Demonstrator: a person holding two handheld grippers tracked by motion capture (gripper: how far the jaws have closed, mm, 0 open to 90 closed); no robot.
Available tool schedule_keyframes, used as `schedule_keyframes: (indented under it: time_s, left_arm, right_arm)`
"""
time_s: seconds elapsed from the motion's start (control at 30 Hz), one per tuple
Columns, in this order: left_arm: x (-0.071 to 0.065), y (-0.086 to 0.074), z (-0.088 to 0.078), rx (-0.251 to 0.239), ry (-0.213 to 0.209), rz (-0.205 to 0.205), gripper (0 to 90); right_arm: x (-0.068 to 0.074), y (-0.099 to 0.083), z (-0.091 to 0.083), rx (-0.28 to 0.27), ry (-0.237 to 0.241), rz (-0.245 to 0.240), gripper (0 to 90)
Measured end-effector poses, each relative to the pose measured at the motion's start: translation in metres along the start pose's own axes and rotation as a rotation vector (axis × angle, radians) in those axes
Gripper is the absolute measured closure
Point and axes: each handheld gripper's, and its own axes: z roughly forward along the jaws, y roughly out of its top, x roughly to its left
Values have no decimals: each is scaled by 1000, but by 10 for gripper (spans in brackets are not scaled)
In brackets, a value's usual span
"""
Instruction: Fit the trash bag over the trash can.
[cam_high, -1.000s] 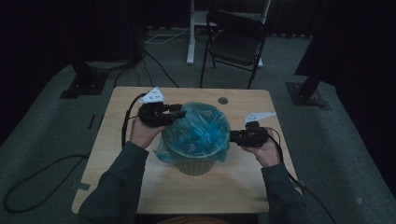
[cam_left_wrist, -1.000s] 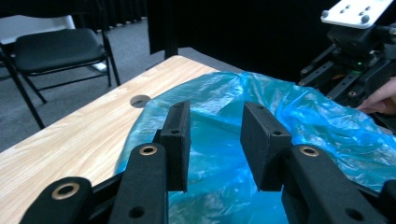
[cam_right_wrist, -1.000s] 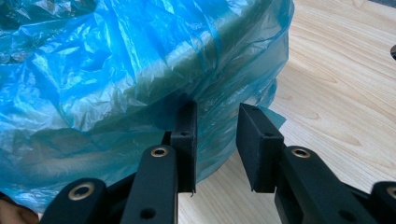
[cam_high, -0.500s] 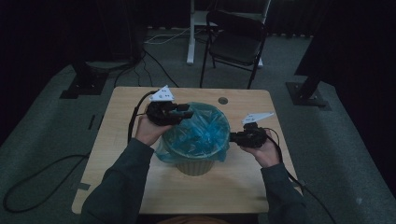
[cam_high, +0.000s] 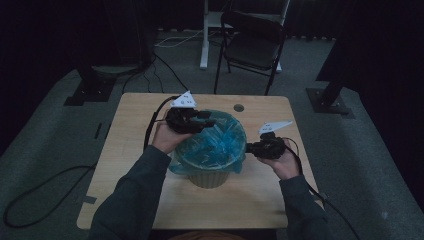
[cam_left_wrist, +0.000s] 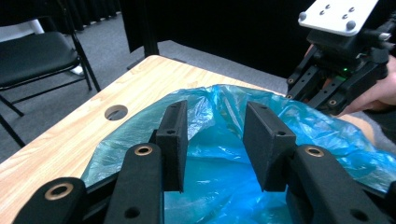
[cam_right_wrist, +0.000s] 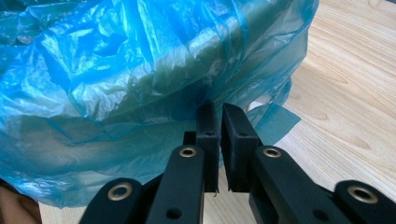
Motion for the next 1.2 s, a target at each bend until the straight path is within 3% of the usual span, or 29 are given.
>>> schedule_keyframes:
  time_s: [0.5, 0.83, 0.93, 1.13, 1.2]
  left_arm:
    - [-7, 10, 13, 6, 9, 41, 615]
    - [-14, 13, 34, 115, -4, 94, 656]
    - [-15, 14, 37, 127, -6, 99, 677]
    - [-14, 13, 41, 156, 2, 102, 691]
    - [-15, 12, 44, 179, 24, 112, 697]
  right_arm:
    - [0, -1, 1, 6, 3, -4, 866]
    - [0, -1, 0, 4, 6, -5, 866]
    - [0, -1, 0, 4, 5, -4, 866]
    - [0, -1, 0, 3, 6, -5, 866]
    - [0, -1, 0, 3, 7, -5, 865]
